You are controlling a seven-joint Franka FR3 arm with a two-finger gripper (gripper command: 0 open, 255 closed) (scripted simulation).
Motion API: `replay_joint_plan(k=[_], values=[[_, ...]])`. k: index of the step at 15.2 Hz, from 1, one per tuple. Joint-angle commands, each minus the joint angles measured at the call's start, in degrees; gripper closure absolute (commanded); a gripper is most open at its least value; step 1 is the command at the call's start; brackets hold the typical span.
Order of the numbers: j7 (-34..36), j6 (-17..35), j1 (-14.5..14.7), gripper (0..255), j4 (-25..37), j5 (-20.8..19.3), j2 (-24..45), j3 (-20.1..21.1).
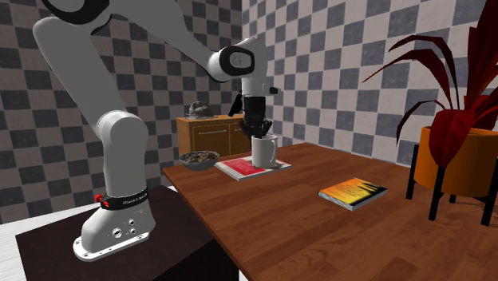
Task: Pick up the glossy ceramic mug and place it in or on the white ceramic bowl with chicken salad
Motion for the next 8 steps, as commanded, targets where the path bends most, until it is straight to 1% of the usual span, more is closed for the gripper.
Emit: replay_joint_plan(k=[1,8], values=[[0.05,-1.72,0.09,255,1.17,0.16,-0.53,0.36],[-0.12,-7.50,0.18,255,5.22,0.53,-2.30,1.38]])
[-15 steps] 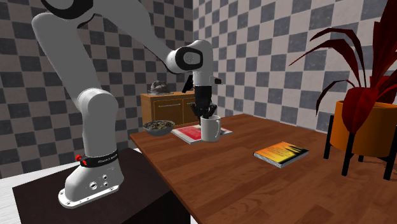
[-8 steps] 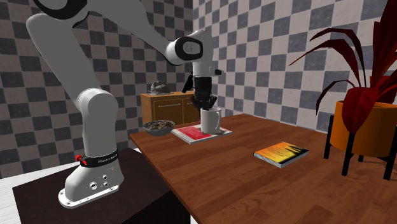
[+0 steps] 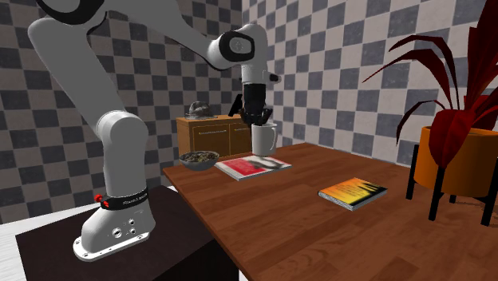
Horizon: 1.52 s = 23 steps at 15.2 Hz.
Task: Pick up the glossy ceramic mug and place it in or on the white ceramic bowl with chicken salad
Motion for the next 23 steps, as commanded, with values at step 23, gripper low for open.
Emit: replay_joint_plan(k=[23], values=[[30.98,-7.70,12.58,255,-4.93,13.52,-9.53,26.32]])
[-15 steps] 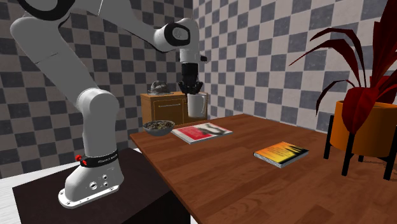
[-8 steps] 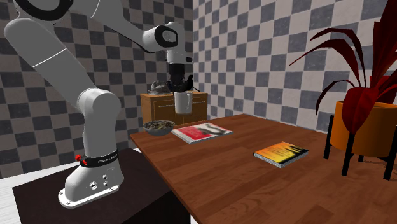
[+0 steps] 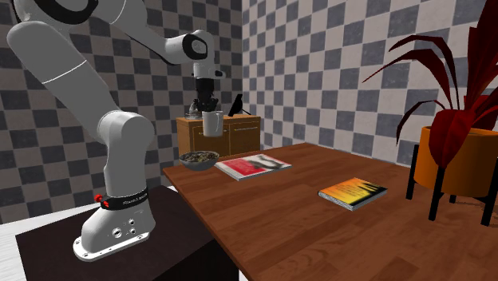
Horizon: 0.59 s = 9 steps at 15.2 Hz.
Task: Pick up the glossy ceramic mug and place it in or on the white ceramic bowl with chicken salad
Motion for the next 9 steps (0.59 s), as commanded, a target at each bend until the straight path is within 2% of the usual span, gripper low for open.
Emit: replay_joint_plan(k=[1,6,9], values=[[2.87,-0.32,1.31,255,0.50,1.51,0.24,2.31],[9.83,-0.55,4.23,255,3.99,4.75,3.52,7.98],[9.89,1.85,4.28,255,1.92,4.83,3.85,8.13]])
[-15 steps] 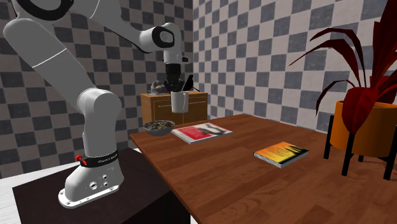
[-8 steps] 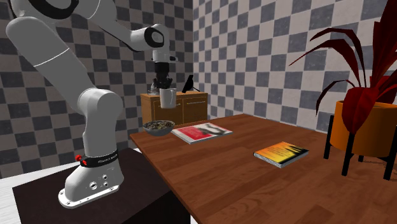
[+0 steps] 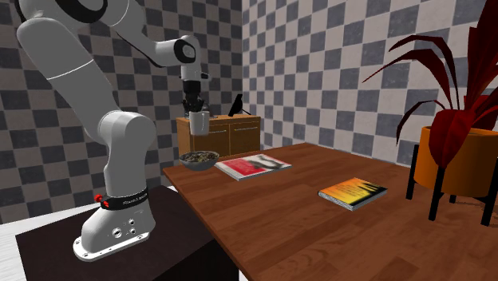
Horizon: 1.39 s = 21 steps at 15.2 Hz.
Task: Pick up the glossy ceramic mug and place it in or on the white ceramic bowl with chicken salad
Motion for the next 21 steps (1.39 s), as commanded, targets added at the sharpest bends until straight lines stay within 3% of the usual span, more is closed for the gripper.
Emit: replay_joint_plan(k=[1,15,21], values=[[0.32,1.39,0.13,255,-1.03,0.17,0.33,0.30],[0.73,13.37,0.18,255,-9.35,0.38,4.01,1.18],[0.73,13.37,0.18,255,-9.35,0.38,4.01,1.18]])
